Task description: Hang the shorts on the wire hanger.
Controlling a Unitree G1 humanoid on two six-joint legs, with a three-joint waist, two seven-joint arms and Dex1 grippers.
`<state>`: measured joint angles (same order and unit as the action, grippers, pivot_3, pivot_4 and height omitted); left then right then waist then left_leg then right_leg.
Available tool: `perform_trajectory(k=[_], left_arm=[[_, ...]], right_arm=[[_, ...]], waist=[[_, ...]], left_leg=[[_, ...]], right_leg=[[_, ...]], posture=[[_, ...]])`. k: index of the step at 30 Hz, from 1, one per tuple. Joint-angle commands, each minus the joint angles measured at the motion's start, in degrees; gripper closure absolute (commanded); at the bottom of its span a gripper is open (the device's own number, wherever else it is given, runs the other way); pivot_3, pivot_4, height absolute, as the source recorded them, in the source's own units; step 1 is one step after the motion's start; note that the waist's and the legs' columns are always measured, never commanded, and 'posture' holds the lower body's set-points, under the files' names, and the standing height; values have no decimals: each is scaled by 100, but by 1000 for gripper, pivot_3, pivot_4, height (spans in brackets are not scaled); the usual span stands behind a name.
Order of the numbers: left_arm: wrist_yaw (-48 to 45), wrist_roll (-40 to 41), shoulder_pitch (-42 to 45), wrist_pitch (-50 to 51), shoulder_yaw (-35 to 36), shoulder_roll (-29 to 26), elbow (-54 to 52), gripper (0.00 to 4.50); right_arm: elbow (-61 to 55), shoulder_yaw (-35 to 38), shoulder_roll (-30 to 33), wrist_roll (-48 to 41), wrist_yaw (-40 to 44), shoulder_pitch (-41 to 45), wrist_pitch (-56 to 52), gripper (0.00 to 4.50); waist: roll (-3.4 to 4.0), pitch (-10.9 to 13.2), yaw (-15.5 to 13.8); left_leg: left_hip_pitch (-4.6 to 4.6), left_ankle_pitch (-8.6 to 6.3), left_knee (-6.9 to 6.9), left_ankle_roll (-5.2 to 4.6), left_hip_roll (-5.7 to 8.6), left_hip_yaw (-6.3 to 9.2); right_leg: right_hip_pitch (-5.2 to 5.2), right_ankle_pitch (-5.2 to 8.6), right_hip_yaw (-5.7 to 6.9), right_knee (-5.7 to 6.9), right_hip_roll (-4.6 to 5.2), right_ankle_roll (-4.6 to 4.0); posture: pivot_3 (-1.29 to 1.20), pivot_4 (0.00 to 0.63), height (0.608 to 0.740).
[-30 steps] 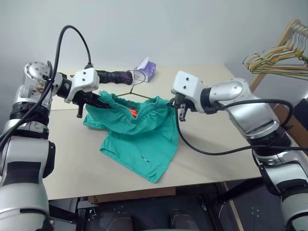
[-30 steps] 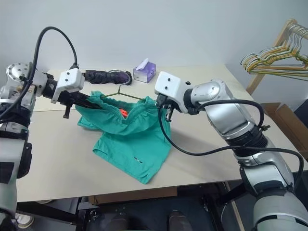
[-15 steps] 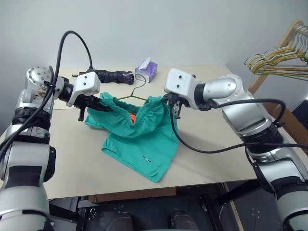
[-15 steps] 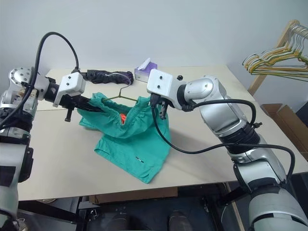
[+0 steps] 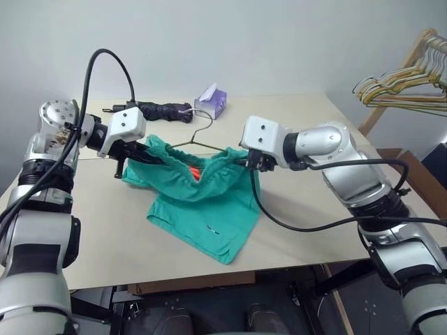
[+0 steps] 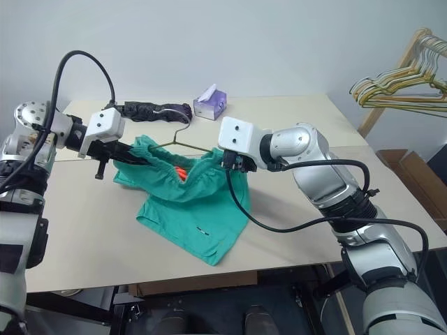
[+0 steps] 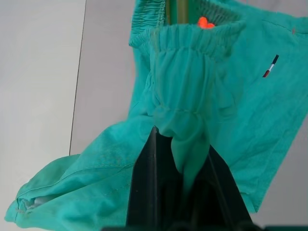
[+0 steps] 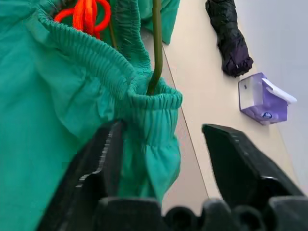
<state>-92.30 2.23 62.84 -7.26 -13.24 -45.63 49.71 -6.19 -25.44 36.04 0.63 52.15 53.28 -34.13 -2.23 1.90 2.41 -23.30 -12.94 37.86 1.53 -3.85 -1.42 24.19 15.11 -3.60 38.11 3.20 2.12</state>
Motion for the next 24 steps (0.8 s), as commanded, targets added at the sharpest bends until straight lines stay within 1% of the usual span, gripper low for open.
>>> perform_trajectory(k=[1, 7, 14, 17, 18, 19, 24], left_arm=[[-20, 125, 159, -1, 64, -72, -138, 4500], [-20, 229, 139, -16, -12, -132, -203, 4500], [-20, 843, -46, 104, -380, -403, -610, 4500], [-20, 963, -65, 149, -485, -474, -685, 4500], [-20, 956, -69, 141, -521, -499, -701, 4500], [-20, 964, -75, 138, -551, -521, -714, 4500], [-20, 1016, -85, 144, -616, -567, -720, 4500]], right_arm=[[-21, 344, 28, -76, 118, 73, 113, 1066], [125, 597, -82, -582, 577, 90, -143, 1066], [793, 735, -309, -959, 888, 192, -298, 1066], [975, 701, -366, -959, 981, 215, -178, 1648], [1002, 704, -382, -954, 1005, 216, -150, 2018], [1025, 704, -396, -946, 1029, 213, -101, 2276], [1064, 683, -414, -881, 1095, 185, 44, 4015]], waist=[[0, 0, 3], [0, 0, 6], [0, 0, 7], [0, 0, 2], [0, 0, -1], [0, 0, -2], [0, 0, 0]], left_leg=[[0, 0, 0, 0, 0, 0], [2, 0, 0, 0, 0, 0], [2, 0, 0, 0, 0, 0], [2, 0, 0, 0, 0, 0], [2, 0, 0, 0, 0, 1], [2, 0, 0, 0, 0, 0], [1, 0, 0, 0, 0, 0]], right_leg=[[0, 0, 0, 0, 0, 0], [-3, 0, 0, 0, 0, 0], [-2, 0, -1, 0, 0, 0], [-3, 0, -1, 1, 0, 0], [-3, 0, -1, 1, 0, 0], [-2, 0, -1, 0, 0, 0], [-2, 0, -1, 1, 0, 0]], posture=[[18, 0, 740], [23, 0, 740], [36, 0, 740], [44, 0, 740], [44, 0, 740], [44, 0, 740], [47, 0, 740]])
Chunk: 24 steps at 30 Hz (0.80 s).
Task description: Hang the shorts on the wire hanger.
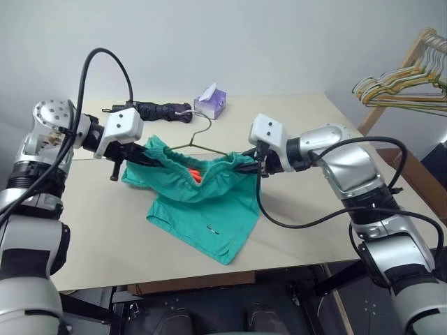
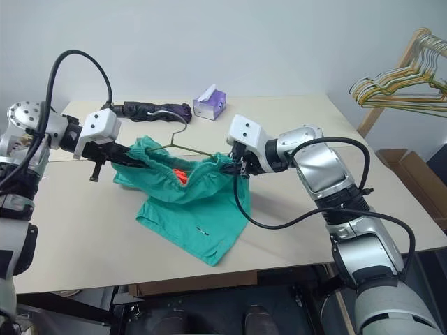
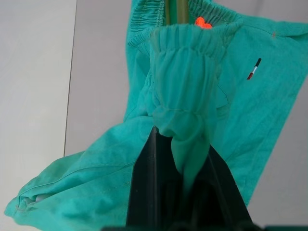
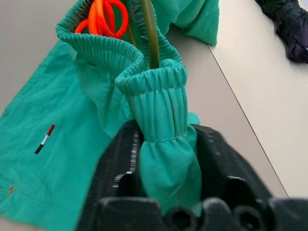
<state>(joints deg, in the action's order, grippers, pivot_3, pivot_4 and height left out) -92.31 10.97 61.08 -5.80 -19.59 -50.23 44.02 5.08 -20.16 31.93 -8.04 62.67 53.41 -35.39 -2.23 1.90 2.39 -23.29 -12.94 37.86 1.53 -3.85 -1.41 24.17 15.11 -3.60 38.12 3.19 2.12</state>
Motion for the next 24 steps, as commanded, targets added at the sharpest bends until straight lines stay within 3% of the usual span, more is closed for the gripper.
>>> perform_trajectory(k=[1, 9, 10, 21, 23, 24], left_arm=[[-19, 148, 93, -15, 8, -107, -137, 4500], [-19, 84, 171, -169, 155, 38, 123, 4500], [-19, 84, 195, -168, 181, 60, 169, 3925], [95, -338, 242, -481, 531, -27, 623, 573], [225, -434, 293, -530, 657, -77, 788, 46], [266, -486, 309, -548, 716, -124, 853, 46]], right_arm=[[-56, 151, -6, -1, 50, 170, 198, 4321], [-251, 158, 16, 29, 97, 91, 231, 4469], [-264, 155, 17, 32, 102, 89, 231, 4500], [-576, 249, 143, -38, 30, -147, -32, 4500], [-681, 294, 198, -68, 10, -222, -115, 4500], [-746, 335, 225, -89, -22, -267, -180, 4500]], waist=[[0, 0, 2], [0, 0, -14], [0, 0, -14], [0, 0, -20], [0, 0, -35], [0, 0, -31]], left_leg=[[0, 0, 0, 0, 0, 0], [0, 0, 0, 0, 0, 0], [0, 0, 0, 0, 0, 0], [0, 0, 0, 0, 0, 0], [0, 0, 0, 0, 0, 0], [-1, 0, 0, 0, 0, 0]], right_leg=[[0, 0, 0, 0, 0, 0], [0, 0, 0, 0, 0, 0], [0, 0, 0, 0, 0, 0], [0, 0, 0, -1, 0, 0], [-1, 0, 0, -1, 0, 0], [0, 0, 1, -1, 0, 0]], posture=[[46, 0, 740], [45, 0, 740], [47, 0, 740], [52, 0, 740], [52, 0, 740], [49, 0, 740]])
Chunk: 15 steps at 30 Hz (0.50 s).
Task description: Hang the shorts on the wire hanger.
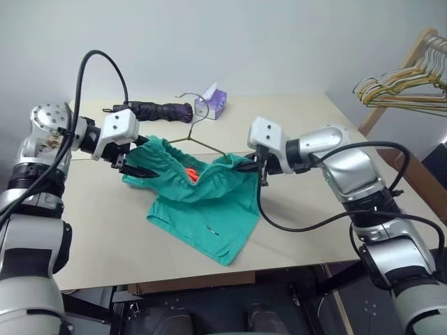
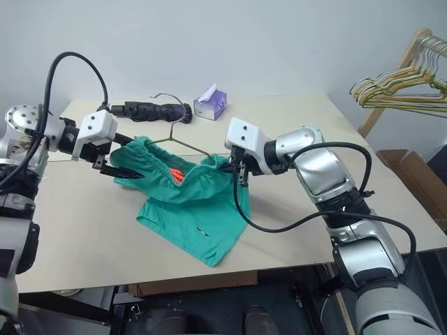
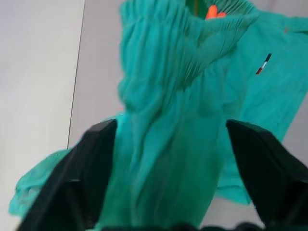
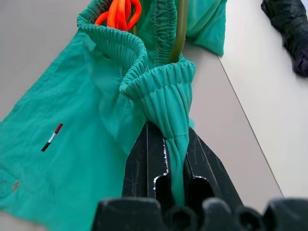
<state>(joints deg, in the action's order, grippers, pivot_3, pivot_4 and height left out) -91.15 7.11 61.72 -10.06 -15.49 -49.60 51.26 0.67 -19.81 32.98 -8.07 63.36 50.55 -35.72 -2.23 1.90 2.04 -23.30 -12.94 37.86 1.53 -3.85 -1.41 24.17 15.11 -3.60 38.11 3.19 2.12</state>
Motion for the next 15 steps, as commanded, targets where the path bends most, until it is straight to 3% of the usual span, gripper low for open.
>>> perform_trajectory(k=[1, 15], left_arm=[[183, -133, 243, -134, 368, -221, 167, 46], [911, -185, -251, 102, 1091, -343, 98, 46]], right_arm=[[-360, 337, 139, -102, -121, -19, -203, 4500], [-825, 707, 279, -264, -659, -406, -960, 4500]], waist=[[0, 0, 5], [0, 0, -27]], left_leg=[[0, 0, 0, 0, 0, 0], [0, 0, 0, 0, 0, 0]], right_leg=[[1, 0, 0, 0, 0, 0], [0, 0, 0, 1, 1, 0]], posture=[[48, 0, 740], [34, 0, 740]])
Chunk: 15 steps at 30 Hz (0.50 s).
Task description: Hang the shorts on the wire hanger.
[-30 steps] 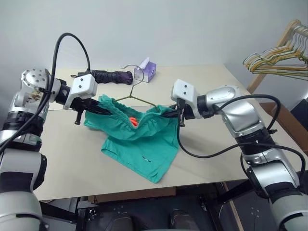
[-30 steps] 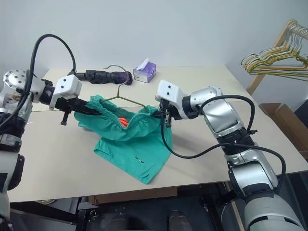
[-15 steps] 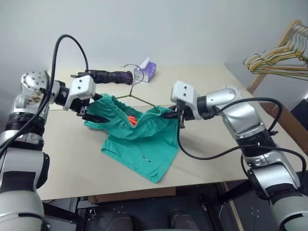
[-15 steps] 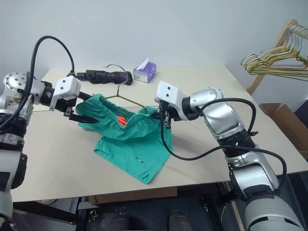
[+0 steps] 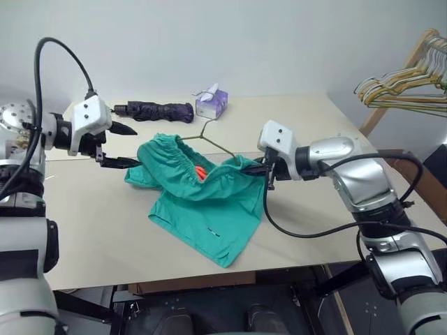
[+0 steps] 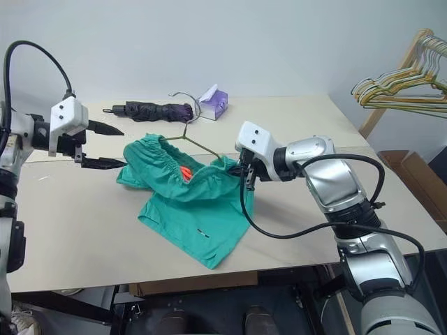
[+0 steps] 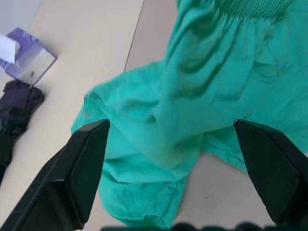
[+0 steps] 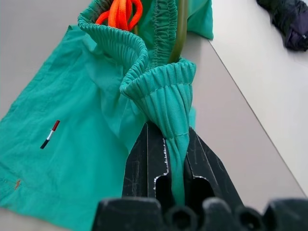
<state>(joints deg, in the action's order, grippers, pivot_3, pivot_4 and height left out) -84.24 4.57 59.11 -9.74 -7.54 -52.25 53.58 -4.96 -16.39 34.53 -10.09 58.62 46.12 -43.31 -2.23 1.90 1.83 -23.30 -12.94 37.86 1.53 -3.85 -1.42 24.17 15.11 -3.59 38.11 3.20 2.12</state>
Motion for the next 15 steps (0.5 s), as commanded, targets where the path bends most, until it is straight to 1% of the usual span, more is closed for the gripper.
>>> perform_trajectory(k=[1, 7, 11, 13, 15], left_arm=[[211, 145, -22, 164, 377, -81, -164, 46], [367, 526, -164, 569, 925, 2, -374, 46], [555, 641, -311, 743, 1156, 62, -519, 46], [394, 955, -439, 1066, 1330, 177, -837, 46], [297, 1189, -564, 1342, 1455, 262, -1153, 46]], right_arm=[[-282, 416, 143, -83, -258, 9, -293, 4500], [-541, 799, 215, -240, -691, -242, -889, 4500], [-776, 1001, 283, -345, -966, -410, -1303, 4500], [-750, 1432, 209, -431, -1363, -371, -2000, 4500], [-762, 1708, 170, -468, -1673, -329, -2485, 4500]], waist=[[0, 0, -13], [-1, -1, -45], [-1, -1, 6], [-1, -1, 31], [-2, -1, 32]], left_leg=[[0, 0, 0, 0, 0, 0], [0, 0, 0, 0, 0, 0], [0, 0, 0, 0, 0, 0], [1, 0, 0, 0, 0, -1], [-1, 0, 0, 0, 1, -1]], right_leg=[[0, 0, 0, 0, 0, 0], [-1, 0, 2, -1, 1, 0], [0, 0, 2, -1, 1, 0], [-2, 0, 2, 0, 1, 0], [-3, 0, 2, -1, 4, 0]], posture=[[34, 0, 740], [-2, 0, 740], [-29, 0, 740], [-42, 0, 740], [-51, 0, 740]])
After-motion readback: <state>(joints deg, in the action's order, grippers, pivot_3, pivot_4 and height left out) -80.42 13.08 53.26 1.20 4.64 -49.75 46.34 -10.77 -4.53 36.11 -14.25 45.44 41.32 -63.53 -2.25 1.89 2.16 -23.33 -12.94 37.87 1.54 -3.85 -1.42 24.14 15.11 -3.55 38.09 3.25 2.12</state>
